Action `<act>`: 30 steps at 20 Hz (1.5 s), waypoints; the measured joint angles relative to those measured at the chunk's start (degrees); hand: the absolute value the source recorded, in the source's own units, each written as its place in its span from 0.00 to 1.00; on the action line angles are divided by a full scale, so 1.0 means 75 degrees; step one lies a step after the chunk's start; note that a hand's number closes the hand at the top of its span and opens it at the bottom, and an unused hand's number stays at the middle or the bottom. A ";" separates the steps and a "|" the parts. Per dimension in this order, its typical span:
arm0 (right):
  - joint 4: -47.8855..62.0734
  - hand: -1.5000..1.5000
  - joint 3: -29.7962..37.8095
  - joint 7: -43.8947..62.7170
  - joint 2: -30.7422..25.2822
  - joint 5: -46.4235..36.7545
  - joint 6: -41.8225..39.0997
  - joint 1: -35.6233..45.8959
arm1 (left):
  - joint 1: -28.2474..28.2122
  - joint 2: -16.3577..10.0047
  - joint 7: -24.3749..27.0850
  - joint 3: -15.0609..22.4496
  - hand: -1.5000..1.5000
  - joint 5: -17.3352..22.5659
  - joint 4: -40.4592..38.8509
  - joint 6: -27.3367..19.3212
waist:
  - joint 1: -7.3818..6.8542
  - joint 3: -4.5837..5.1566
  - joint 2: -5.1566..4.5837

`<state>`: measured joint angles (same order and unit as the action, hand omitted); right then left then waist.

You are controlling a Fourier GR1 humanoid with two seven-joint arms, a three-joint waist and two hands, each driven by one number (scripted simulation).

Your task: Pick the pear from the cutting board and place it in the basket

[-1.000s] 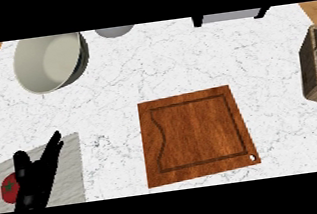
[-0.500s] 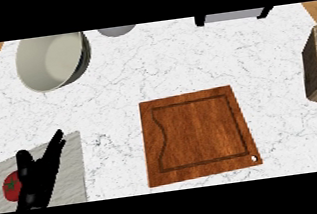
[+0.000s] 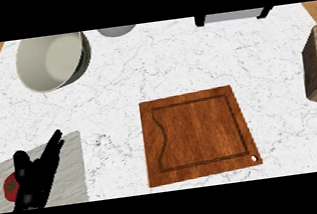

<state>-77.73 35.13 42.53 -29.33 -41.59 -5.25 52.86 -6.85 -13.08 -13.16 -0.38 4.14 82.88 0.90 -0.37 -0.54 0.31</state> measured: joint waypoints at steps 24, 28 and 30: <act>0.1294 0.00 0.0290 -0.1958 -0.1663 0.0438 0.0385 -0.1895 | -0.0022 0.0267 -0.0140 -0.0059 0.50 -0.0292 0.0095 -0.0075 | 0.0027 0.0013 0.0011; 0.1027 0.00 0.0691 -0.1791 -0.1746 0.0748 0.0618 -0.2029 | -0.0135 0.0224 -0.0201 -0.0119 0.50 -0.0242 0.0272 0.0007 | 0.0040 0.0024 0.0015; 0.0992 0.00 0.0990 -0.1751 -0.1875 0.0947 0.0657 -0.2170 | -0.0142 0.0237 -0.0248 -0.0157 0.50 -0.0212 0.0278 0.0017 | 0.0058 0.0026 0.0014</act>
<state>-70.29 42.56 29.40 -43.39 -34.49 -0.33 36.58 -7.92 -11.31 -15.02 -1.56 2.55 84.96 1.03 0.06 -0.35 0.42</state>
